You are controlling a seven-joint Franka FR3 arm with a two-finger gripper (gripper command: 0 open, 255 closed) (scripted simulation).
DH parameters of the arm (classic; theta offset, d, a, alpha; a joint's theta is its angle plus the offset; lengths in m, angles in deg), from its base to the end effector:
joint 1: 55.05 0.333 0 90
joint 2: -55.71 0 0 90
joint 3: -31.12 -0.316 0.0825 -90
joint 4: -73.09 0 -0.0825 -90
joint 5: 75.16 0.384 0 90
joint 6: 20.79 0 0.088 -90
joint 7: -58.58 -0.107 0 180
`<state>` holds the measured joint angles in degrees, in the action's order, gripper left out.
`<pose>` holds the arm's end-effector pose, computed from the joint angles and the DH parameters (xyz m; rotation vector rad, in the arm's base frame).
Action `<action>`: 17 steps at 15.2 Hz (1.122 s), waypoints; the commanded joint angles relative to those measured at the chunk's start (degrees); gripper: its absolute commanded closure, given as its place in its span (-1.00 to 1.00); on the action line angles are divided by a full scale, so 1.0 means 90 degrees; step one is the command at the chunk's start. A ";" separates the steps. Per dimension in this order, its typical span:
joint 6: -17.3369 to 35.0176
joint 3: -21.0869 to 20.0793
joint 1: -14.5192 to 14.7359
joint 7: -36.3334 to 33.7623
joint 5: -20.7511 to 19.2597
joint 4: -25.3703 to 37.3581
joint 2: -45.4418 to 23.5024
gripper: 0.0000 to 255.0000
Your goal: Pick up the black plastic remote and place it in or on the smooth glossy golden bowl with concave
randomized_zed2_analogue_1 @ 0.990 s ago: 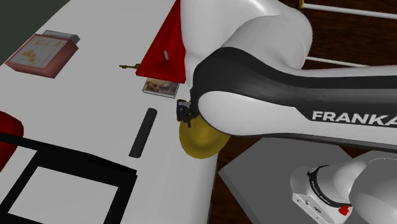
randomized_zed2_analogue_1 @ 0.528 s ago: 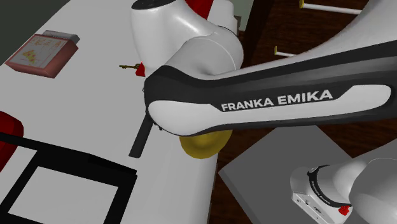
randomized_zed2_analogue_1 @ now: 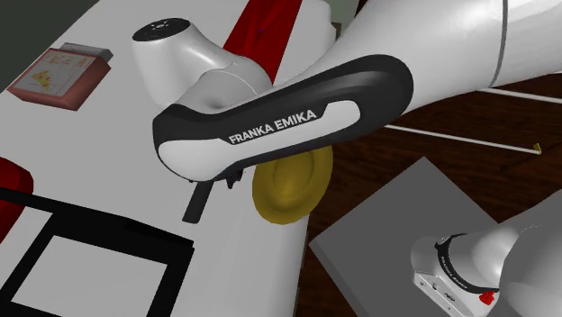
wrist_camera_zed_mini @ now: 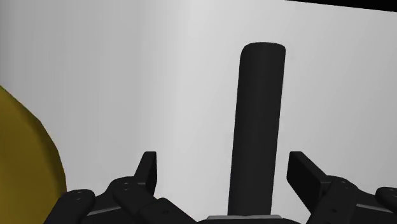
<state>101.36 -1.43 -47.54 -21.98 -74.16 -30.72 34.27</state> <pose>0.5022 0.3883 0.3653 -2.8121 1.1040 0.2780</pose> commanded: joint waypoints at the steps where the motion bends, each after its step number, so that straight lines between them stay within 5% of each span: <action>1: 0.0005 0.0121 0.0239 -0.0399 -0.0195 0.0550 -0.0537 -1.00; 3: -0.0025 0.0218 0.0401 -0.0610 -0.0291 0.0947 -0.0880 -1.00; 17: 0.0481 0.0304 0.0547 -0.0694 -0.0429 0.0752 -0.1199 -1.00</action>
<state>105.67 1.30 -42.62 -28.22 -78.02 -23.95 23.48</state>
